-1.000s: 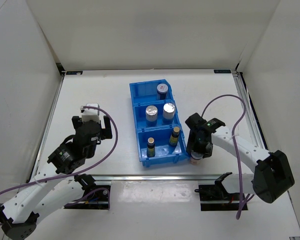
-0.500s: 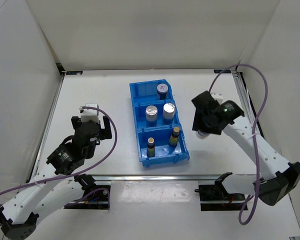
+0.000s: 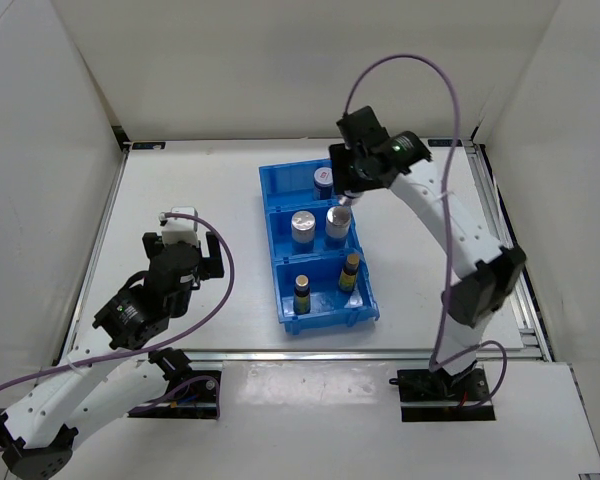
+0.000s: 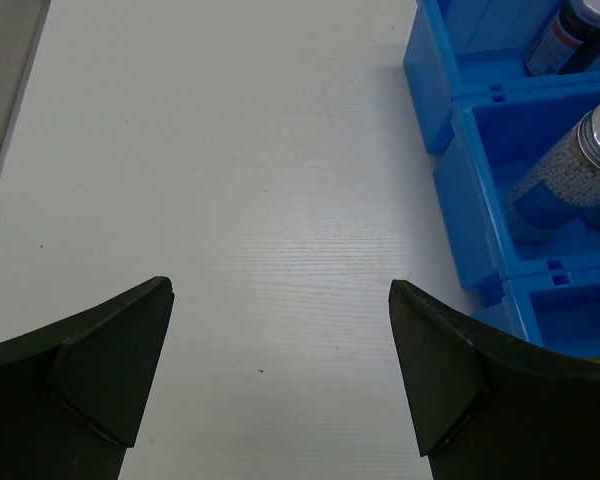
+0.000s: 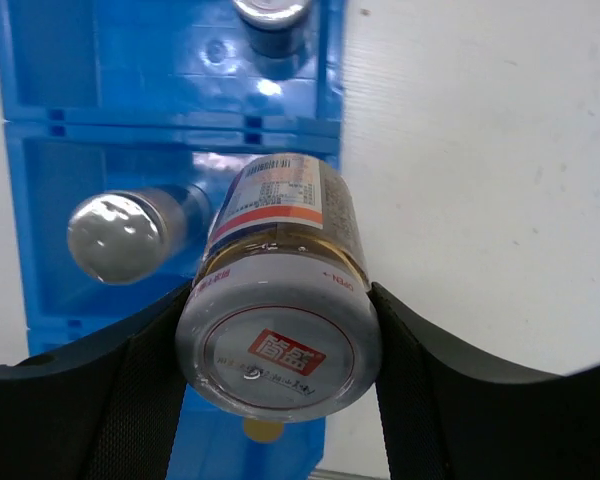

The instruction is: Organize the condiment bottles

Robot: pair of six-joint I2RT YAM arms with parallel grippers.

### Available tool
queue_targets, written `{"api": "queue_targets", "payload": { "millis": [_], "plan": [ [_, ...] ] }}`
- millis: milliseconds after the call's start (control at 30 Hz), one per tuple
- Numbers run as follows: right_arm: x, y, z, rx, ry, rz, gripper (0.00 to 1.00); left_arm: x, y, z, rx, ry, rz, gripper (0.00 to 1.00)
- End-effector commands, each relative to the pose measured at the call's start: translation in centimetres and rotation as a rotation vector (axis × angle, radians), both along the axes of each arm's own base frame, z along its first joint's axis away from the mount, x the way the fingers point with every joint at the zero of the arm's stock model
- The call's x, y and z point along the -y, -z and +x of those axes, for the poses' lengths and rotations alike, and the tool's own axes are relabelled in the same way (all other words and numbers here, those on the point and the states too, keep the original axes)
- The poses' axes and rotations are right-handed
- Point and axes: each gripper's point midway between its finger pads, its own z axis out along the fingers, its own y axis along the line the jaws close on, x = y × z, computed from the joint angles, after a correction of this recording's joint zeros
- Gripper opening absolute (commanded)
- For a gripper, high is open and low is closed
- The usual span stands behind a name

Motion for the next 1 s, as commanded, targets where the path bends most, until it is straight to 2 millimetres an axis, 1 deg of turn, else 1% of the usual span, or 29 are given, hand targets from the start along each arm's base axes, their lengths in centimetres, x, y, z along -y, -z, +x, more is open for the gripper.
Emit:
{"api": "queue_targets", "payload": {
  "millis": [0,67,100,133,167,200,233,267,333,367,433,467,500,533,567,600,633,700,733,800,833,900,967],
  "plan": [
    [-4.6,-3.4,3.2,0.135,-0.179,0.074,0.0,0.2,-0.1,0.0,0.006,0.016,0.003,1.0],
    [-5.8,-3.4,4.2,0.147,-0.211,0.087,0.0,0.2,-0.1,0.0,0.006,0.016,0.004,1.0],
    [-6.8,-2.2,5.2,0.133,-0.229,0.085,0.0,0.0,-0.1,0.0,0.009,0.008,0.007,1.0],
    [-7.6,-3.5,5.9,0.158,-0.265,0.119,0.0,0.0,-0.1,0.0,0.009,0.008,0.007,1.0],
    [-8.2,-3.4,6.3,0.16,-0.285,0.127,0.0,0.0,-0.1,0.0,0.009,0.008,0.007,1.0],
    [-9.1,-1.9,7.1,0.136,-0.302,0.12,0.0,0.1,0.1,0.1,0.002,0.008,0.013,1.0],
    [-9.8,-1.8,7.5,0.143,-0.323,0.13,0.0,0.1,0.1,0.1,0.002,0.008,0.013,1.0],
    [-10.7,-1.6,8.4,0.163,-0.355,0.136,0.0,0.2,0.3,0.2,-0.006,0.008,0.02,1.0],
    [-11.6,-1.3,9.3,0.173,-0.385,0.16,0.0,0.2,0.3,0.2,-0.006,0.008,0.02,1.0],
    [-12.3,-1.2,10.1,0.19,-0.399,0.167,0.02,0.1,0.4,0.3,-0.009,-0.001,0.03,1.0],
    [-12.7,-0.9,10.9,0.193,-0.409,0.187,0.04,0.1,0.4,0.3,-0.009,-0.001,0.03,1.0],
    [-12.8,0.3,11.6,0.174,-0.41,0.191,0.05,0.2,0.6,0.4,-0.017,-0.001,0.037,1.0],
    [-12.6,0.7,12.1,0.165,-0.412,0.202,0.05,0.3,0.8,0.5,-0.017,-0.001,0.037,1.0],
    [-13.2,1.6,12.5,0.156,-0.423,0.21,0.06,0.2,1.0,0.6,-0.021,-0.009,0.047,1.0],
    [-13.0,2.4,12.9,0.139,-0.423,0.214,0.06,0.2,1.0,0.6,-0.021,-0.009,0.047,1.0],
    [-13.7,2.6,13.1,0.145,-0.444,0.237,0.08,0.2,1.0,0.6,-0.021,-0.009,0.047,1.0],
    [-13.7,3.8,13.7,0.129,-0.44,0.237,0.08,0.3,1.2,0.7,-0.027,-0.009,0.053,1.0],
    [-13.9,5.3,14.1,0.113,-0.439,0.231,0.08,0.4,1.2,0.8,-0.028,-0.005,0.063,1.0],
    [-13.7,6.6,14.8,0.098,-0.429,0.225,0.09,0.4,1.6,0.8,-0.035,-0.005,0.069,1.0],
    [-14.3,7.4,14.8,0.082,-0.448,0.241,0.11,0.5,2.0,1.0,-0.05,-0.005,0.084,1.0],
    [-14.1,8.5,15.4,0.074,-0.451,0.238,0.13,0.6,1.8,1.1,-0.044,-0.005,0.078,1.0],
    [-14.2,8.8,15.5,0.076,-0.458,0.232,0.17,0.7,2.1,1.2,-0.053,-0.005,0.086,1.0],
    [-14.5,10.1,15.8,0.058,-0.463,0.233,0.22,0.8,2.3,1.3,-0.06,-0.001,0.101,1.0]
  ]
}}
